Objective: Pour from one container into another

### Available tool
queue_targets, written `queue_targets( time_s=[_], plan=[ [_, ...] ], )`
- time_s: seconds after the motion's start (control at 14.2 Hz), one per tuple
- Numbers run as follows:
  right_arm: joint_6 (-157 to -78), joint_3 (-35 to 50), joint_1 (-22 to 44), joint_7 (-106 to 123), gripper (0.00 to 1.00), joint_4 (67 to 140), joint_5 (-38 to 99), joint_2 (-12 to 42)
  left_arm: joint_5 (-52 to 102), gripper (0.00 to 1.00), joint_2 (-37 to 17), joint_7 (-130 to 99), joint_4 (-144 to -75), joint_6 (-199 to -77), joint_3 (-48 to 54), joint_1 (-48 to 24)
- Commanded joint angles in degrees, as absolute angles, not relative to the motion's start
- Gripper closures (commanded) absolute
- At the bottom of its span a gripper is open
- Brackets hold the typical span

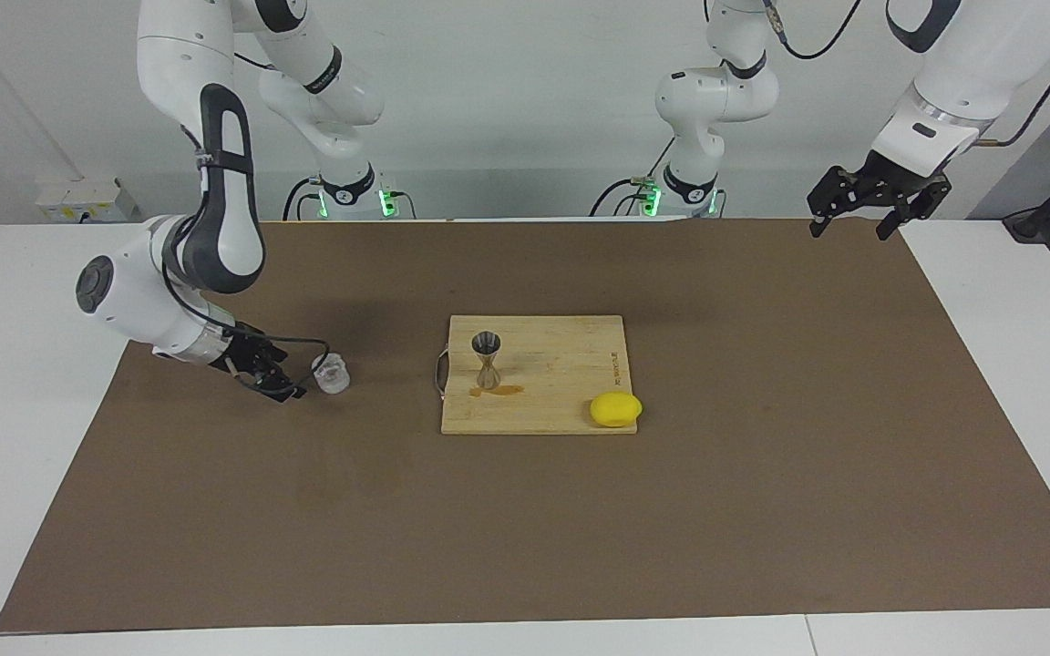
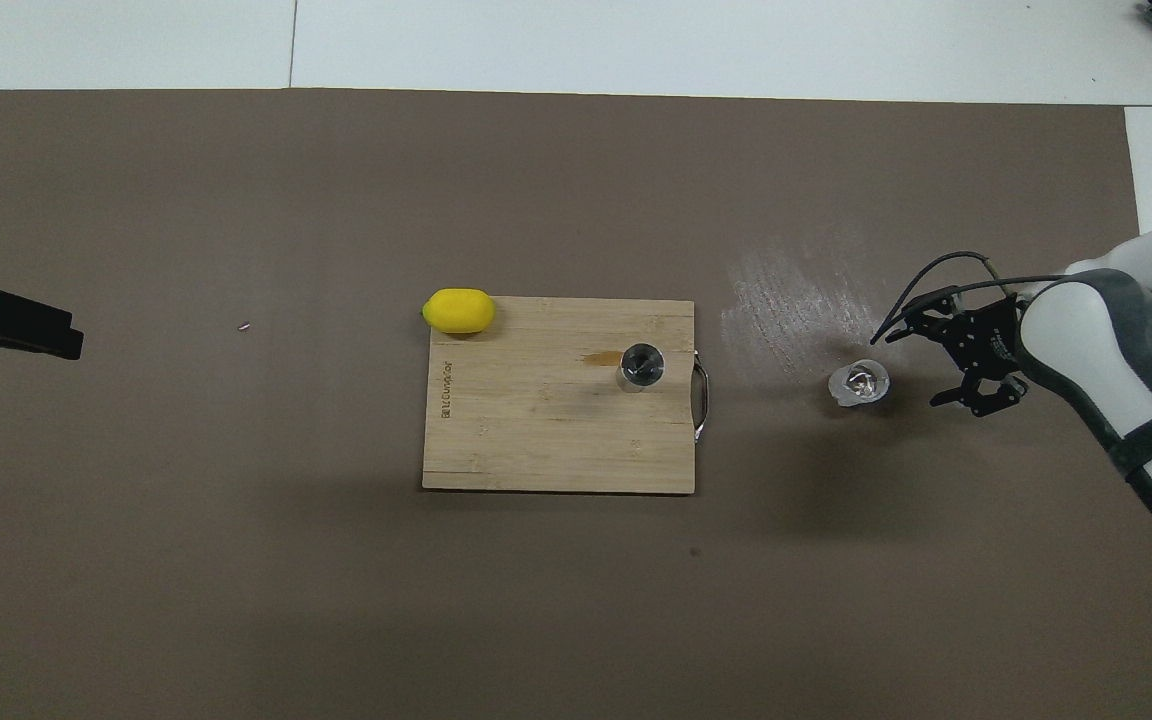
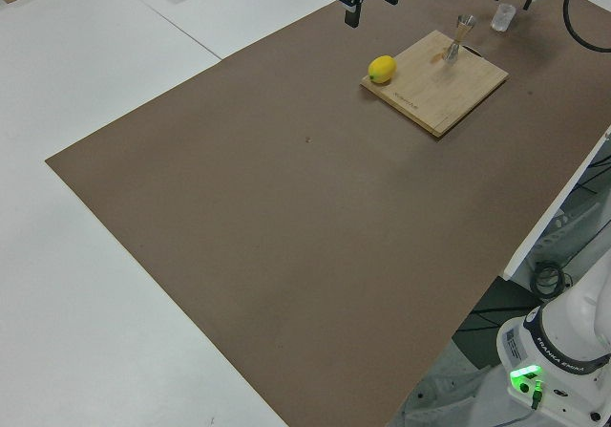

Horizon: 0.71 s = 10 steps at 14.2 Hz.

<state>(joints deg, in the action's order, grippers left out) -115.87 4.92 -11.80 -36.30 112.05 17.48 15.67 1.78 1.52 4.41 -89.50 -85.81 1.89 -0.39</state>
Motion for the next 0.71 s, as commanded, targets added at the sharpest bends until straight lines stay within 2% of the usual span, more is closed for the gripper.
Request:
queue_targets(
  time_s=[0.0, 0.21, 0.35, 0.64],
  plan=[
    [-116.2, 5.1, -7.3, -35.3, 0.02, 112.2, 10.0, 11.3, 1.2, 0.00, 3.0, 4.5, -90.8, -85.6, 1.9, -0.3],
    [-114.6, 5.2, -3.2, -33.9, 0.01, 111.8, 3.7, 7.1, 1.2, 0.00, 3.0, 4.5, -90.8, -85.6, 1.9, -0.3],
    [-112.5, 5.4, 0.0, -24.4, 0.01, 111.8, 1.2, 3.1, 1.2, 0.00, 3.0, 4.5, -90.8, -85.6, 1.9, -0.3],
    [-107.8, 4.9, -0.3, -12.7, 0.00, 107.7, 1.1, -1.7, 1.2, 0.00, 3.0, 4.5, -90.8, -85.6, 1.9, -0.3]
  ],
)
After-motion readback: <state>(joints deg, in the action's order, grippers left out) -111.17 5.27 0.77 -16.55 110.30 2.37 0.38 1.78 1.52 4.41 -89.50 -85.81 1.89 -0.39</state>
